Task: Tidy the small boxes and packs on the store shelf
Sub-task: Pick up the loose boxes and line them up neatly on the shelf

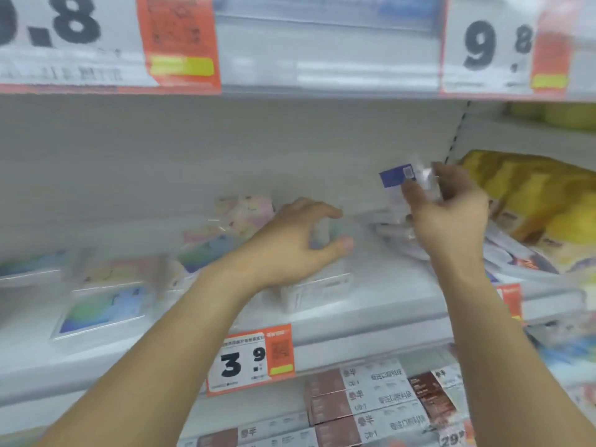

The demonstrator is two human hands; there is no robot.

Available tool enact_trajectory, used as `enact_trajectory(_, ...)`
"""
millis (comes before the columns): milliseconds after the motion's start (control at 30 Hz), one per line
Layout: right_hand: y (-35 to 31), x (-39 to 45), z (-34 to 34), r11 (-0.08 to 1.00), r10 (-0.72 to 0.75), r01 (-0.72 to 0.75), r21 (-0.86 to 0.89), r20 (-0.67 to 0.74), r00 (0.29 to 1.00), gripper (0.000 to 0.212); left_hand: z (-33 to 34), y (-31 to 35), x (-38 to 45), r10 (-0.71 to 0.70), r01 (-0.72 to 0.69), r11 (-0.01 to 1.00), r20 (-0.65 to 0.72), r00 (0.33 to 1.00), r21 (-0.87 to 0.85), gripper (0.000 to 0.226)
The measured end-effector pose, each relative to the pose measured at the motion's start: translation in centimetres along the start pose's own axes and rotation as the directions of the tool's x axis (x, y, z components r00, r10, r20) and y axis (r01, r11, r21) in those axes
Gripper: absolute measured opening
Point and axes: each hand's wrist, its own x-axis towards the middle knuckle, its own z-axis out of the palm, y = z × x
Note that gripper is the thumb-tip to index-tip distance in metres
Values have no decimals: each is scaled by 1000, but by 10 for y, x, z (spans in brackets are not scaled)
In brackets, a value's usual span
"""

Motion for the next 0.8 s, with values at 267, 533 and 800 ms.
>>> enact_trajectory(267, 51, 24, -59, 890, -21, 63, -452, 96, 995, 37, 34, 8, 11, -108, 44, 948, 189, 976, 315, 56)
enact_trajectory(533, 15, -26, -15, 946, -179, 253, -204, 322, 929, 20, 5, -11, -8, -209, 108, 894, 192, 959, 435, 74)
enact_trajectory(800, 12, -73, 42, 905, -26, 385, -179, 882, 470, 84, -37, -54, -49, -306, 192, 898, 248, 919, 397, 93)
